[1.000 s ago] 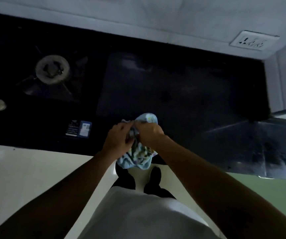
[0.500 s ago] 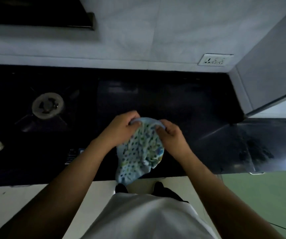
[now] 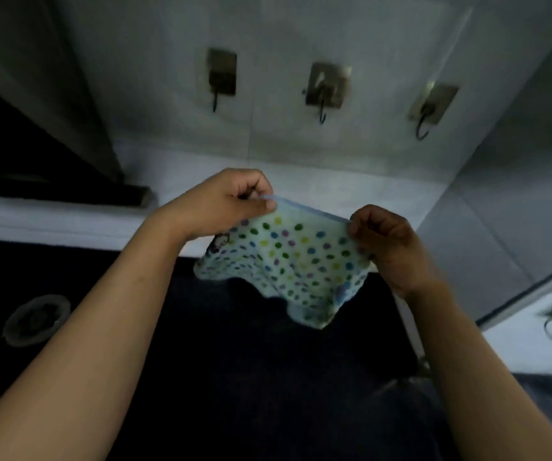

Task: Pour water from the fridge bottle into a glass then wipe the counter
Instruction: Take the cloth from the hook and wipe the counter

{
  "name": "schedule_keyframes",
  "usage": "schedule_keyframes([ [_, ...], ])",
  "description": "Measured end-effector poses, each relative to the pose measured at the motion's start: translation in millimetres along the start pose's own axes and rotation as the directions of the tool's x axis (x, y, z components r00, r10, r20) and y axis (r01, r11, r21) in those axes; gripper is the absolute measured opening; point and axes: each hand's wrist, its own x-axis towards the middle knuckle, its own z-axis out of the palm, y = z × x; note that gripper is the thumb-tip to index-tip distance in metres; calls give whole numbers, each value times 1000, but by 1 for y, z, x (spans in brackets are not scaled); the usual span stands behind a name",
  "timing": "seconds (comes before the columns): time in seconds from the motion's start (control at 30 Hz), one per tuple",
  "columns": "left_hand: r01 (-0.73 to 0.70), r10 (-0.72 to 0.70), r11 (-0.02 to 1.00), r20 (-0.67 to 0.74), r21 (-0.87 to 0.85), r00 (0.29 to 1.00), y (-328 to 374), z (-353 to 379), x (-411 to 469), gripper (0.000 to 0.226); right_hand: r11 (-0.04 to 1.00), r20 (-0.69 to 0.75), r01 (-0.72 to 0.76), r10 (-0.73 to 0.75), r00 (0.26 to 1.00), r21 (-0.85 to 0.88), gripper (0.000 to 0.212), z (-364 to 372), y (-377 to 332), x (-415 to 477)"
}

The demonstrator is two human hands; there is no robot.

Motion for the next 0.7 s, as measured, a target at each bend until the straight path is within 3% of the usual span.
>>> schedule_keyframes([
  [0.13, -7, 28, 996, -250, 84, 968, 30, -14, 78, 14, 980, -115, 72, -95, 989, -187, 23, -35, -26, 67],
  [0.23, 59, 23, 985, -466, 161, 885, 46, -17, 133, 10, 915, -263, 127, -240, 934, -383, 14, -44, -42, 129],
  [0.33, 175, -22, 967, -627, 184, 778, 49, -11, 172, 15, 880, -331, 109, -285, 900, -462, 14, -46, -51, 187],
  [0.4, 261, -91, 948, -631, 183, 771, 42, -3, 186, 17, 855, -336, 36, -242, 910, -518, 16, -44, -50, 214],
  [0.5, 353, -190, 912, -545, 211, 816, 20, 11, 193, 33, 728, -286, -80, -164, 944, -681, 16, -34, -36, 230],
  [0.57, 430, -253, 870, -527, 243, 811, 6, 21, 195, 39, 659, -241, -126, -87, 967, -742, 18, -26, -16, 228],
  [0.7, 491, -361, 845, -451, 213, 817, -4, 42, 197, 35, 697, -199, -177, 49, 979, -695, 33, -15, 15, 214],
])
